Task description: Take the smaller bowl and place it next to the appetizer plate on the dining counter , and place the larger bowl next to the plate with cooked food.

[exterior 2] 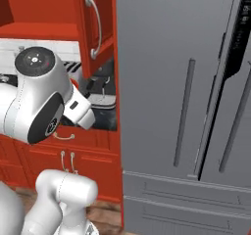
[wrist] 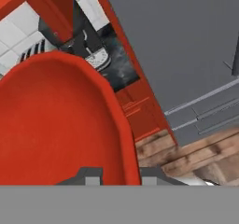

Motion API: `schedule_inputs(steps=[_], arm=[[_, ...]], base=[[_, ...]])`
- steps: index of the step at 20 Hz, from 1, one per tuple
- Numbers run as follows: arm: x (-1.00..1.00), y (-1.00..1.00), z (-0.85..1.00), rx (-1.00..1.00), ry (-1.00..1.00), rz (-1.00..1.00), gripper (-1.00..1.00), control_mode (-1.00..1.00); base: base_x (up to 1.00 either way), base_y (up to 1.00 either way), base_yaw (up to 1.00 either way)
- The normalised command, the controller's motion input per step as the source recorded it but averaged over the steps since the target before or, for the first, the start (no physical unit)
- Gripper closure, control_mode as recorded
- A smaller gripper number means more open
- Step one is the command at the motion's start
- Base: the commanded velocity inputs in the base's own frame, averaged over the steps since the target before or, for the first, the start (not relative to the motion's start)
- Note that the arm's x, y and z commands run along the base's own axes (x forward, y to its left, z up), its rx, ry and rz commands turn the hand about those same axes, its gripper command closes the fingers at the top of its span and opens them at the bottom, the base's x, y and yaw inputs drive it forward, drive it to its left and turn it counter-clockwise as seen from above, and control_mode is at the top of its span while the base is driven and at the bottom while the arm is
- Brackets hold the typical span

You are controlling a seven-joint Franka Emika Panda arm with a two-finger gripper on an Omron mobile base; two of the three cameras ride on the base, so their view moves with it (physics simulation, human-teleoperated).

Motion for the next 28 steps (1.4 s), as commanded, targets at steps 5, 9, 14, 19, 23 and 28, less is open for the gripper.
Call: schedule_inputs(steps=[5,9,14,19,23,28], arm=[[0.00,0.00,0.00,0.00,0.00,0.00,1.00,1.00],[0.00,0.00,0.00,0.00,0.00,0.00,1.00,1.00],[0.00,0.00,0.00,0.00,0.00,0.00,1.00,1.00],[0.00,0.00,0.00,0.00,0.00,0.00,1.00,1.00],[0.00,0.00,0.00,0.00,0.00,0.00,1.00,1.00],[0.00,0.00,0.00,0.00,0.00,0.00,1.00,1.00]], base=[[-0.82,-0.45,0.15],[-1.00,-0.06,0.16],[-1.00,0.12,0.06],[-1.00,0.26,0.02],[-1.00,0.29,0.01],[-1.00,0.28,0.03]])
